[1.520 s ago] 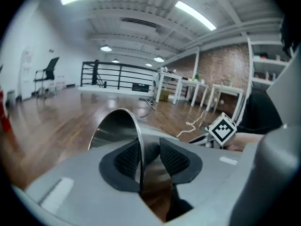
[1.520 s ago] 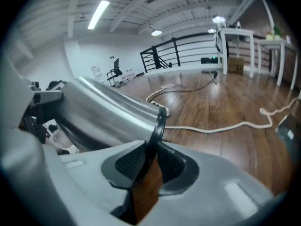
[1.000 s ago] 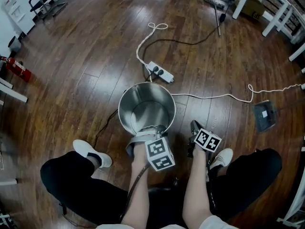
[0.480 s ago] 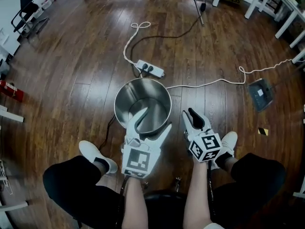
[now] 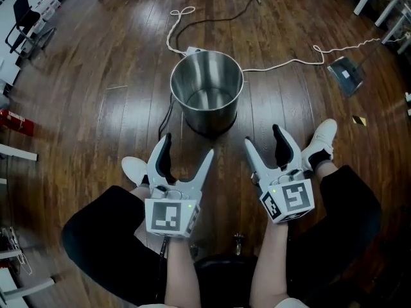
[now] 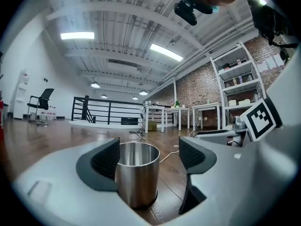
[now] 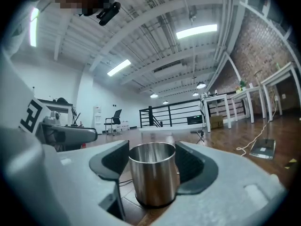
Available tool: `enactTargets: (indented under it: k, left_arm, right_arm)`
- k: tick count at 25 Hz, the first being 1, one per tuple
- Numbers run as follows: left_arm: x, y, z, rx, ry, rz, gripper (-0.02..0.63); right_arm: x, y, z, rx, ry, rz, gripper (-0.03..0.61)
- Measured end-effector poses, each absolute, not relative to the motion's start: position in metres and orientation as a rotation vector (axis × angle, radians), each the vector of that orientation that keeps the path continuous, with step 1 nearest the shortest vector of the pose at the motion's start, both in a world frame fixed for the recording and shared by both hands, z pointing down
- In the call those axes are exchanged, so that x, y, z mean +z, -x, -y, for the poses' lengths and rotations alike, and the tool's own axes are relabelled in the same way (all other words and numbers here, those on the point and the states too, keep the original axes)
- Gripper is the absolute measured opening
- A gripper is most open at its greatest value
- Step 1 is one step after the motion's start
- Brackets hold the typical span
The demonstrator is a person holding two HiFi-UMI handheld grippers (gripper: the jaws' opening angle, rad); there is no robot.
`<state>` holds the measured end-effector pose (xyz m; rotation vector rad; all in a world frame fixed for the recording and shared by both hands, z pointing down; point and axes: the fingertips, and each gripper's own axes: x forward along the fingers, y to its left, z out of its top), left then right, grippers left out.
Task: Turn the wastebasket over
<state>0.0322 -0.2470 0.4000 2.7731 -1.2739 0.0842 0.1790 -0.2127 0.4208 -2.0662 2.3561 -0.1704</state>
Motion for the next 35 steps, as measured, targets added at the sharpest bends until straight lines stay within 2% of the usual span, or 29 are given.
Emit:
enactTargets:
  k: [2, 7, 10, 16, 22, 26, 35]
  left_arm:
    - [0.389, -0.007, 0.216, 0.036, -2.791, 1.277, 0.419]
    - [0.381, 0.030, 0.123, 0.008, -2.837, 1.260, 0.419]
    - [0.370, 0.048, 0.080, -0.002, -2.862, 1.269, 0.419]
    - [0.334, 0.084, 0.029, 0.025, -2.923, 1.283, 0.402]
    - [0.334, 0.122, -0.003, -0.017, -2.933, 1.287, 0.402]
    - [0.333, 0.132, -0.016, -0.071, -2.923, 1.246, 0.380]
    - [0.348, 0.154, -0.045, -0.045, -2.937, 1.184, 0.379]
  right_arm:
    - [0.399, -0.148, 0.182, -0.090, 2.054, -2.396, 0.285]
    - [0.382, -0.096, 0.075, 0.002, 2.101, -2.364, 0.353]
    - [0.373, -0.076, 0.024, 0.030, 2.169, -2.344, 0.371]
    - [0.343, -0.063, -0.036, -0.062, 2.224, -2.181, 0.373]
    - [0.325, -0.010, -0.074, 0.112, 2.287, -2.251, 0.371]
    - [0.334, -0.004, -0.098, 0.107, 2.346, -2.241, 0.371]
    - [0.361, 0.019, -0.126, 0.081, 2.421, -2.231, 0.371]
